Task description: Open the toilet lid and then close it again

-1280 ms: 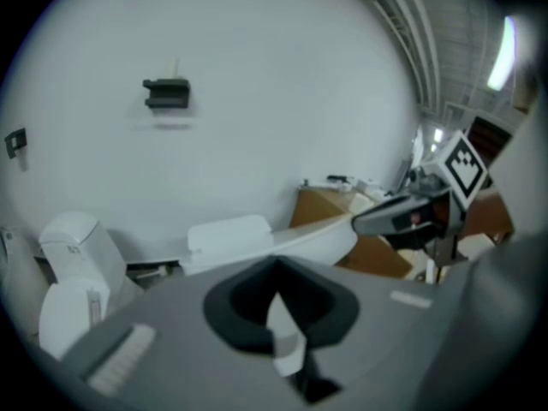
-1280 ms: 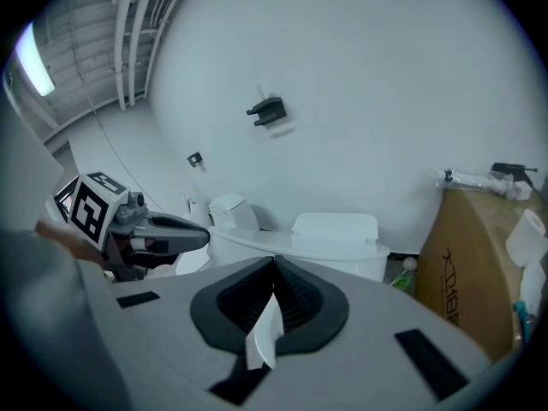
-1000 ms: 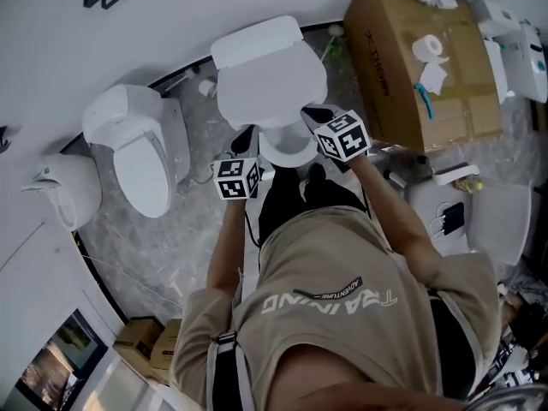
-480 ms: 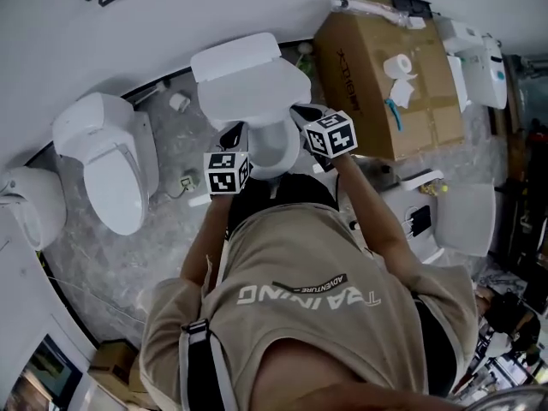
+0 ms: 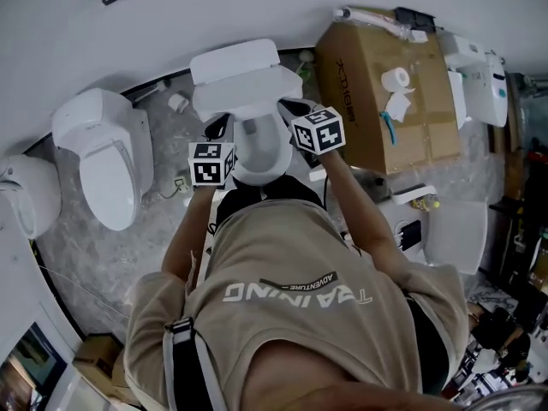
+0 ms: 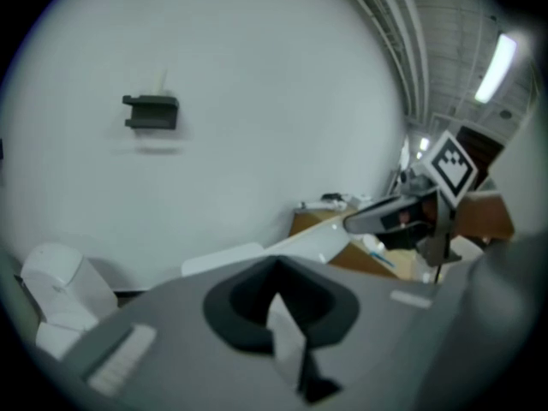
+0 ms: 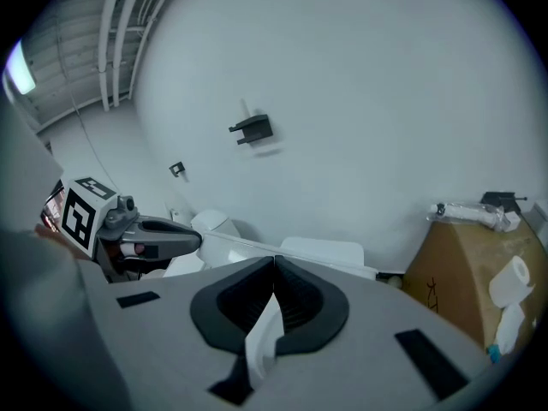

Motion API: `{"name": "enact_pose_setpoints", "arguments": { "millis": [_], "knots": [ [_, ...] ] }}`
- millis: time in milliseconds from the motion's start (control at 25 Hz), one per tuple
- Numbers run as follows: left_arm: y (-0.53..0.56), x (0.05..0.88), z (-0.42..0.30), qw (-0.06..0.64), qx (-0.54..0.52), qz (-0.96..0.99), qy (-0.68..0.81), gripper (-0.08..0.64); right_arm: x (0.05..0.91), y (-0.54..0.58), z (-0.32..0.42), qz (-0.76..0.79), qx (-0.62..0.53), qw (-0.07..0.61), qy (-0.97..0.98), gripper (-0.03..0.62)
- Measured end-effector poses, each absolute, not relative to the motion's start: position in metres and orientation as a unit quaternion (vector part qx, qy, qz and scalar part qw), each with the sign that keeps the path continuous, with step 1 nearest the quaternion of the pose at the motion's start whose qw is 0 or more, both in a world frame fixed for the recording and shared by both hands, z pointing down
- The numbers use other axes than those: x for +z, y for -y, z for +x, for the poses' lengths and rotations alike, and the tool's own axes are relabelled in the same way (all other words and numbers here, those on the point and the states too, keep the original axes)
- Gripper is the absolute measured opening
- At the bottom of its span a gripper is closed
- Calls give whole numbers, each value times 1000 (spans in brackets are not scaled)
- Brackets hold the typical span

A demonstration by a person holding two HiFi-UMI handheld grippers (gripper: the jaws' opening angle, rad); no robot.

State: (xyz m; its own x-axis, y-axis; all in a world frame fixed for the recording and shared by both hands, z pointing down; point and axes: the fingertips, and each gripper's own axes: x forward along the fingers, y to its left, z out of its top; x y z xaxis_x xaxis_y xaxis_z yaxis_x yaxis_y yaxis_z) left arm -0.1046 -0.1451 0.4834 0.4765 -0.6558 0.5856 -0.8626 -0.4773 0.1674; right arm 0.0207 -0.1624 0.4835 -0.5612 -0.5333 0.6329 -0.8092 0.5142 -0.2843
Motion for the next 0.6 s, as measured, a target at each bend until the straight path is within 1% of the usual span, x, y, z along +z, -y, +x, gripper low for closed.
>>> {"name": "enact_pose_setpoints", "arguments": {
  "millis": [160, 400, 600],
  "knots": [
    [163, 475, -106, 224, 219, 819, 480, 6, 475, 180, 18, 391, 258, 243, 850, 14],
    [188, 465, -110, 217, 220, 809, 499, 6, 464, 206, 14, 362, 252, 240, 865, 14],
    [215, 454, -113, 206, 220, 795, 527, 5, 453, 231, 8, 338, 192, 276, 879, 14]
  ]
}}
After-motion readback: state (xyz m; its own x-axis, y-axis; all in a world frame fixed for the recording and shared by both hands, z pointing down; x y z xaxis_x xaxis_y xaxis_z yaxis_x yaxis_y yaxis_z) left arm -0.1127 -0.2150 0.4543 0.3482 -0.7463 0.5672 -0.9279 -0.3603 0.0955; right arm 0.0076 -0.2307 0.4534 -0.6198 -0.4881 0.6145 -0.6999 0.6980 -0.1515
